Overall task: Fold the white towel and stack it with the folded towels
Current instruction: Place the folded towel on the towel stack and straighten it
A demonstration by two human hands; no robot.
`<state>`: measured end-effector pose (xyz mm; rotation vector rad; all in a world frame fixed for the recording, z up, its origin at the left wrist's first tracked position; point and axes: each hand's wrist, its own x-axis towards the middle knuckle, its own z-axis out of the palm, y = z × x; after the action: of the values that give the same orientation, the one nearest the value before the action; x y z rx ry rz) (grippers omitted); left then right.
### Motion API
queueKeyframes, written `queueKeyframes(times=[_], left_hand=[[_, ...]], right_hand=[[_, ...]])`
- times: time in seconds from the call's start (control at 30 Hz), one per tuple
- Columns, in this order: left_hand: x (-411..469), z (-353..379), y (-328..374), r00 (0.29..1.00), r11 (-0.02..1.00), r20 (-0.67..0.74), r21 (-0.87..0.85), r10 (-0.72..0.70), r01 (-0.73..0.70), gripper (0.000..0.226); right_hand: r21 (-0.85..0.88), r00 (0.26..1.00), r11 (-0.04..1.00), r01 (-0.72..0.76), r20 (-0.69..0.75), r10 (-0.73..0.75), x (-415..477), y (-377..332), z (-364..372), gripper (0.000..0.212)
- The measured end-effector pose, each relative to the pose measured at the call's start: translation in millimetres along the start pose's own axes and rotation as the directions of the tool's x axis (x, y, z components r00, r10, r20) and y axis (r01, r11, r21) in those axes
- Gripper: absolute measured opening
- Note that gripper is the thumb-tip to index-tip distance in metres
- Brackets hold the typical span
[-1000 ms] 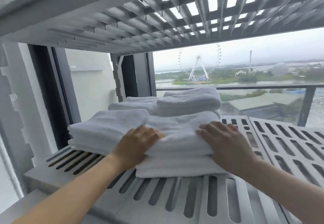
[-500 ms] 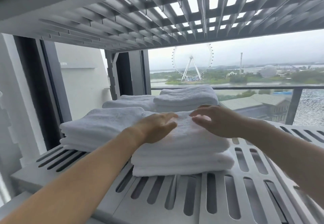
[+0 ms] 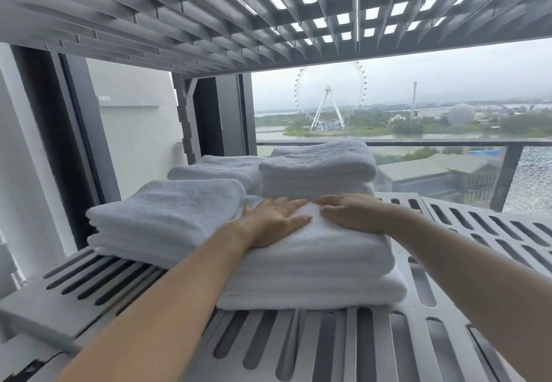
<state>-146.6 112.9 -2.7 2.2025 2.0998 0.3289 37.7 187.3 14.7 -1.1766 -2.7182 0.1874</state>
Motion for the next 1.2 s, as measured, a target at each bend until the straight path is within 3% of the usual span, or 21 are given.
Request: queueKeyframes(times=[0.23, 0.37, 0.53, 0.67, 0.8, 0.93, 1.0, 1.1, 1.2], left_hand=[[-9.3, -4.0, -1.3, 0.996, 0.99, -0.019, -0.11, 0.086, -0.087, 0.068], [-24.5, -3.6, 4.1, 0.963, 0.958, -0.245, -0.232, 0.111, -0.17, 0.033], [-53.5, 1.6, 1.8, 0.976, 0.982, -0.171, -0.104, 0.137, -0.156, 0.039], [-85.8, 4.4, -6.2, 0.96, 0.979, -0.196, 0.041, 0.202, -0.198, 0.058], [-110.5, 11.8, -17.1, 0.932, 0.959, -0.246, 0.155, 0.268, -0.235, 0.073], [-117.2, 25.6, -19.5, 0.933, 0.946, -0.27, 0.285, 0.237, -0.158, 0.09], [-116.2, 28.8, -18.4, 0.93, 0.942, -0.292, 0.311, 0.222, -0.127, 0.093], [-115.2, 30.0, -18.6, 0.927, 0.932, -0.297, 0.343, 0.228, -0.119, 0.098], [-112.6, 27.0, -20.1, 0.933, 0.918, -0.263, 0.372, 0.247, -0.138, 0.102]], right_hand=[[-0.087, 0.999, 0.996, -0.031, 0.035, 0.035, -8.5, -10.6, -2.2, 0.045], [0.007, 1.0, 1.0, -0.029, 0.006, 0.029, -10.8, -8.3, -5.3, 0.04], [0.164, 0.942, 0.975, 0.148, -0.322, -0.088, -18.3, -3.4, -2.0, 0.023], [0.119, 0.859, 0.956, 0.268, -0.479, -0.181, -36.2, -7.9, -8.2, 0.019], [0.046, 0.874, 0.93, 0.365, -0.36, -0.325, -68.8, -16.5, -18.8, 0.01], [-0.13, 0.888, 0.899, 0.418, -0.153, -0.434, -95.3, -25.0, -15.8, 0.062], [-0.195, 0.903, 0.892, 0.407, -0.058, -0.425, -100.7, -23.7, -13.7, 0.074], [-0.108, 0.912, 0.907, 0.407, 0.001, -0.409, -104.6, -20.7, -12.2, 0.074], [-0.05, 0.911, 0.912, 0.408, -0.046, -0.41, -106.4, -19.8, -10.9, 0.071]])
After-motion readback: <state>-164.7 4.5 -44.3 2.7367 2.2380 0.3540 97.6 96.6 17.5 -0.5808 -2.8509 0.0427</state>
